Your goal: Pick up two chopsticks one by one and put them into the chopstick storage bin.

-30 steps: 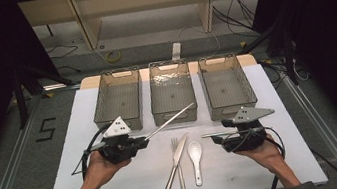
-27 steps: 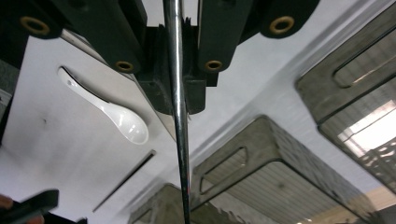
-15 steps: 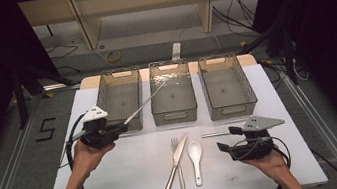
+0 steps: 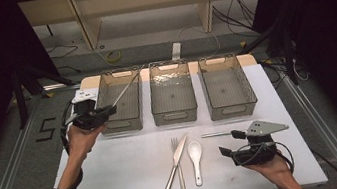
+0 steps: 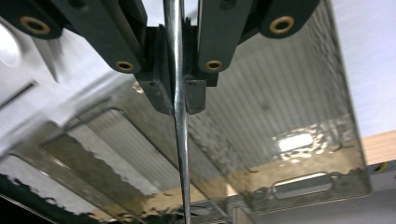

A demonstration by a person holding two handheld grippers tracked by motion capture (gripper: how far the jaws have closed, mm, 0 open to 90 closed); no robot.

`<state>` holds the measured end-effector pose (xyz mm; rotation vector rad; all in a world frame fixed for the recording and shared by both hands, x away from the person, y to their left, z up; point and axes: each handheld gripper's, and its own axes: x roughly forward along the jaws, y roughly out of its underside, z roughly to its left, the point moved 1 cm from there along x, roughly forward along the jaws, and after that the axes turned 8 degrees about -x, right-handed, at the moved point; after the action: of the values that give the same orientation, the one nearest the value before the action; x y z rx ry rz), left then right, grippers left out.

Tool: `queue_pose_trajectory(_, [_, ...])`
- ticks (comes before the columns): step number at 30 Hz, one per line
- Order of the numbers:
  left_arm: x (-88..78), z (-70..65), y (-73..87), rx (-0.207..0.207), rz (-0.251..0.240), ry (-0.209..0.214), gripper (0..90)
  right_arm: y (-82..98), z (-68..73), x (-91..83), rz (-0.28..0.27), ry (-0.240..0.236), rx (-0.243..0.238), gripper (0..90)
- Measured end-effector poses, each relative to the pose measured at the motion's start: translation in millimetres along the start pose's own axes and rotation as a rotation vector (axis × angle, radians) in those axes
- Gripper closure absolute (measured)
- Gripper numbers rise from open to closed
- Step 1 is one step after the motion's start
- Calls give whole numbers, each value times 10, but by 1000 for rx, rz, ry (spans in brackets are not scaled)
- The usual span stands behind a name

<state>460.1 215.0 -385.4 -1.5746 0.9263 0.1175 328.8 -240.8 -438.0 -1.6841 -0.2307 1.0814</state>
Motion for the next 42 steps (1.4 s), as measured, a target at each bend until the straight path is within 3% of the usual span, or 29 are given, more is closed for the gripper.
queue_pose_trajectory(15, [338, 296, -86, -89, 41, -91, 829, 0, 46, -8, 2, -22, -15, 264])
queue_pose_trajectory(25, [463, 420, -54, -116, 70, -144, 828, -1, 54, -7, 1, -23, -19, 264])
queue_pose_trajectory(38, [588, 515, -58, -97, 118, -207, 820, -5, 57, -1, 3, -30, -23, 264])
queue_pose_trajectory(40, [591, 525, -63, -137, 96, -189, 703, -7, 60, -6, 2, -26, -27, 268])
queue_pose_trajectory(42, [584, 500, -77, -122, 93, -193, 581, -9, 58, -7, 0, -28, -29, 268])
